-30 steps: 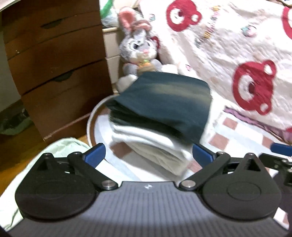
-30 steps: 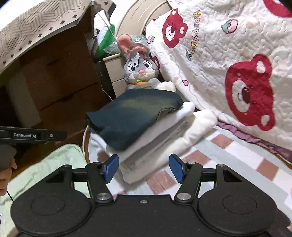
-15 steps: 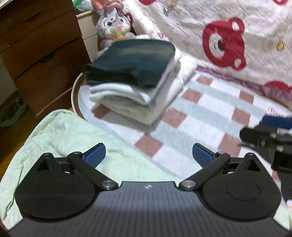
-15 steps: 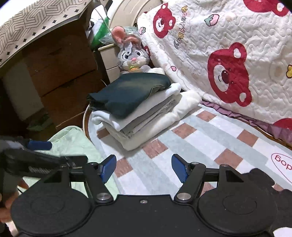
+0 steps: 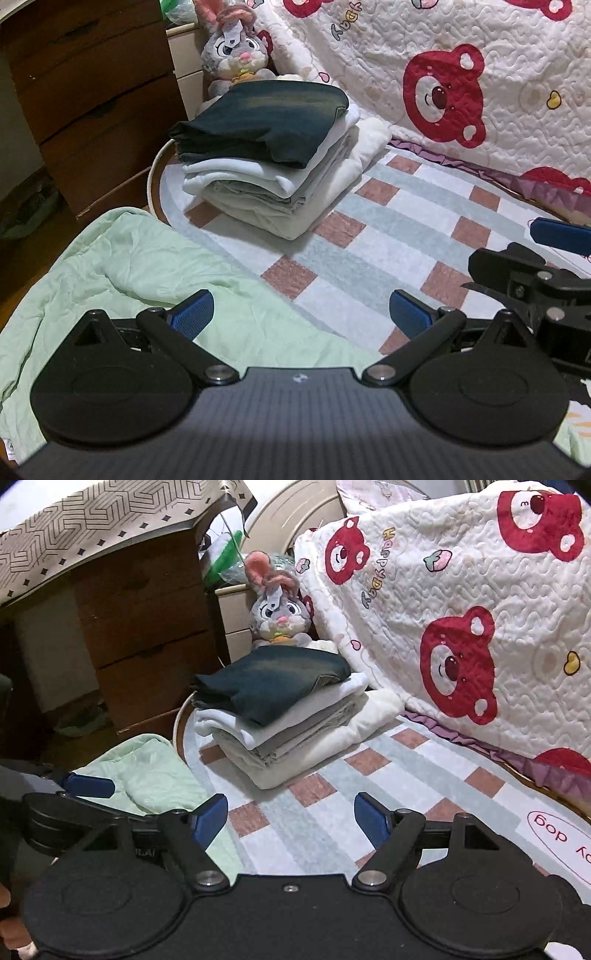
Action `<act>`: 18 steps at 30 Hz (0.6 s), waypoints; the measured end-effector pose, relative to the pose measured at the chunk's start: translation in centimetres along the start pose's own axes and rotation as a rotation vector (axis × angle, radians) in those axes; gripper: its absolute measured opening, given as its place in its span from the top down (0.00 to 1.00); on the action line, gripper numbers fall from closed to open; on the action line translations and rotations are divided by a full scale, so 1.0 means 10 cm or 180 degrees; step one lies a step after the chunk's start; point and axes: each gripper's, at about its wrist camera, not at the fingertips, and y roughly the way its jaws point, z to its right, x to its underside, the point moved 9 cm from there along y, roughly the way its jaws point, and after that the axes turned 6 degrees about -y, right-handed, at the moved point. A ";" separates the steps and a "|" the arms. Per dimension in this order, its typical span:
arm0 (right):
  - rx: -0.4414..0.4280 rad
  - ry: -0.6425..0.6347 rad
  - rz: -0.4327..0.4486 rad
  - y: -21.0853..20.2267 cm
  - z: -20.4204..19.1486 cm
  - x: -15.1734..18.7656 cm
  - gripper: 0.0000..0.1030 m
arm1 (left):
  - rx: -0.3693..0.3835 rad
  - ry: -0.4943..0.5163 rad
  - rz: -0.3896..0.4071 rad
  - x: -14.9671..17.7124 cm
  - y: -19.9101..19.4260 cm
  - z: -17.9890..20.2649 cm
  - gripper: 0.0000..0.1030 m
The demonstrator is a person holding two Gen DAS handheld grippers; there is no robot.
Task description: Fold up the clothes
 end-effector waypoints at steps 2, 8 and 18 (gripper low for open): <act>-0.0009 -0.0013 -0.0002 -0.02 -0.03 0.00 0.22 | -0.0044 0.0006 0.0017 0.01 -0.02 -0.01 0.00; 0.0008 -0.0008 0.0016 -0.06 -0.03 0.01 0.22 | -0.0055 -0.0016 0.0054 0.01 -0.06 -0.01 0.00; 0.0010 0.0003 0.0028 -0.06 -0.03 0.01 0.22 | -0.0089 -0.0005 0.0076 0.01 -0.09 -0.01 0.00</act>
